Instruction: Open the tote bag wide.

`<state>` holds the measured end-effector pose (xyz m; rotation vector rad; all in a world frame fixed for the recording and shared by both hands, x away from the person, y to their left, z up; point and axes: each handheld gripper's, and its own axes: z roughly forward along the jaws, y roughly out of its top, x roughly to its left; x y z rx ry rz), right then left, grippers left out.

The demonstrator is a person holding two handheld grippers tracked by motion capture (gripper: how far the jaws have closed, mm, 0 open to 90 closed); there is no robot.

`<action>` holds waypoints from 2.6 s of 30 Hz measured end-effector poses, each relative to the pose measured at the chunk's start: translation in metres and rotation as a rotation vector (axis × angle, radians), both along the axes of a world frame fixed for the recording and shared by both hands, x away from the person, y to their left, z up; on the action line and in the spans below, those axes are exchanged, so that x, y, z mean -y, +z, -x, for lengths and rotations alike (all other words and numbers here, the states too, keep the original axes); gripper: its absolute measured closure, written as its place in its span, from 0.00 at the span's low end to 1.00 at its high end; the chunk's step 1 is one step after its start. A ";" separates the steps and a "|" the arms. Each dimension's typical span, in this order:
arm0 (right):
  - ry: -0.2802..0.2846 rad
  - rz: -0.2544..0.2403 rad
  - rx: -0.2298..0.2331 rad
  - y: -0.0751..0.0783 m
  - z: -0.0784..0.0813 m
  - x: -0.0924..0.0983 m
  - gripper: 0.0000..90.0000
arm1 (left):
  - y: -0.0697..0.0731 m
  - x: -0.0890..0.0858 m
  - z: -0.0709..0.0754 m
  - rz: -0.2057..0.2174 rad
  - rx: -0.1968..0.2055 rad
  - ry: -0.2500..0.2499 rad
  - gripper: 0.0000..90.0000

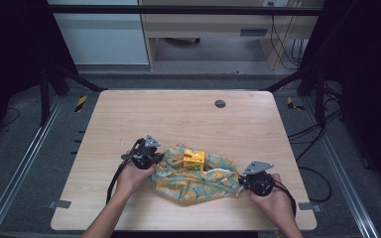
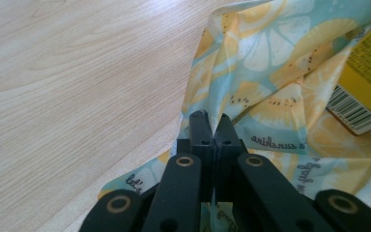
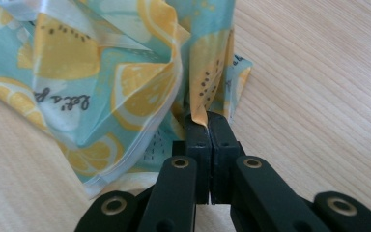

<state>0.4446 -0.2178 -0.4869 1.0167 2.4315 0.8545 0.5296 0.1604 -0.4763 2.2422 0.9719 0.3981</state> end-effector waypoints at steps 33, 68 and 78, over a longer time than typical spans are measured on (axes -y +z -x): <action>-0.038 0.002 -0.003 -0.006 -0.012 0.003 0.99 | -0.012 -0.001 -0.001 -0.007 -0.004 0.015 1.00; -0.046 -0.068 0.063 -0.004 -0.008 0.011 0.82 | -0.007 -0.006 0.004 0.007 0.035 0.010 0.87; -0.088 -0.095 0.089 -0.001 -0.007 0.013 0.57 | -0.002 -0.007 0.007 0.014 0.101 0.029 0.64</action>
